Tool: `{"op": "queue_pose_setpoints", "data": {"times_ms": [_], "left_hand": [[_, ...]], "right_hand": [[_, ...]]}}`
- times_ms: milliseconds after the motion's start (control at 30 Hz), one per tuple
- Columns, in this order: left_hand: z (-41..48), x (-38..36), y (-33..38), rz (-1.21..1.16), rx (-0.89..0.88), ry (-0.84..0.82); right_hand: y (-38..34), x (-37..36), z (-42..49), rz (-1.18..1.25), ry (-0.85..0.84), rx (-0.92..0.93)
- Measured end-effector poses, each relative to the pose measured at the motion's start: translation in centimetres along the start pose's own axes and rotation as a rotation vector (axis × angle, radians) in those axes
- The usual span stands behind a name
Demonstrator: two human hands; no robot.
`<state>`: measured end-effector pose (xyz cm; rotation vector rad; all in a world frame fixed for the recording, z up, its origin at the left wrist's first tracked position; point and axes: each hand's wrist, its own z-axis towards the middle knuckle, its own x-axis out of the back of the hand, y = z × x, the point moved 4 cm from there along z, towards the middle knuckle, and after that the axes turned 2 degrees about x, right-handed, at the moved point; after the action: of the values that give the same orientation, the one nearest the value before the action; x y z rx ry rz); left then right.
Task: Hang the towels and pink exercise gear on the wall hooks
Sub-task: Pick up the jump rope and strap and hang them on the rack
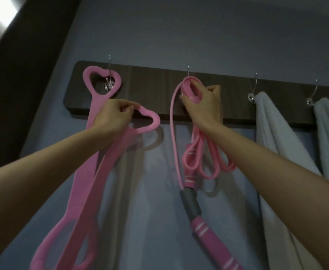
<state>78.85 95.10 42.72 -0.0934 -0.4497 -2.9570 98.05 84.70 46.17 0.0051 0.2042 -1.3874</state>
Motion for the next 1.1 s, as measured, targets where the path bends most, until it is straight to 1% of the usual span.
{"op": "queue_pose_setpoints", "data": {"times_ms": [133, 233, 333, 433, 667, 800, 900, 1000, 1100], "left_hand": [[-0.1, -0.1, -0.3, -0.008, -0.031, -0.014], [-0.2, -0.2, -0.6, -0.018, -0.047, -0.008], [-0.6, -0.3, -0.4, -0.005, -0.06, -0.003], [-1.1, -0.5, -0.3, -0.007, -0.058, 0.018], [-2.8, -1.7, -2.3, 0.007, -0.072, -0.043], [-4.1, -1.8, -4.0, -0.002, -0.075, -0.042], [-5.2, -1.8, -4.9, 0.0, -0.082, -0.054], [-6.5, -2.1, -5.7, -0.02, -0.09, -0.074], [-8.0, -2.5, -6.3, -0.05, -0.073, -0.076]], "right_hand": [[-0.1, -0.3, -0.4, -0.159, -0.078, -0.003], [-0.2, -0.1, -0.7, -0.213, -0.109, -0.016], [-0.6, 0.0, -1.0, -0.246, -0.183, -0.036], [-0.9, 0.4, -1.3, -0.232, -0.224, -0.043], [-0.6, 0.3, -3.3, -0.101, -0.242, 0.011], [0.7, 1.0, -5.7, -0.029, -0.265, -0.037], [1.6, 1.9, -8.2, -0.007, -0.269, -0.122], [1.9, 2.7, -11.9, -0.03, -0.255, -0.11], [2.2, 2.8, -15.9, -0.126, -0.243, -0.106]]}}
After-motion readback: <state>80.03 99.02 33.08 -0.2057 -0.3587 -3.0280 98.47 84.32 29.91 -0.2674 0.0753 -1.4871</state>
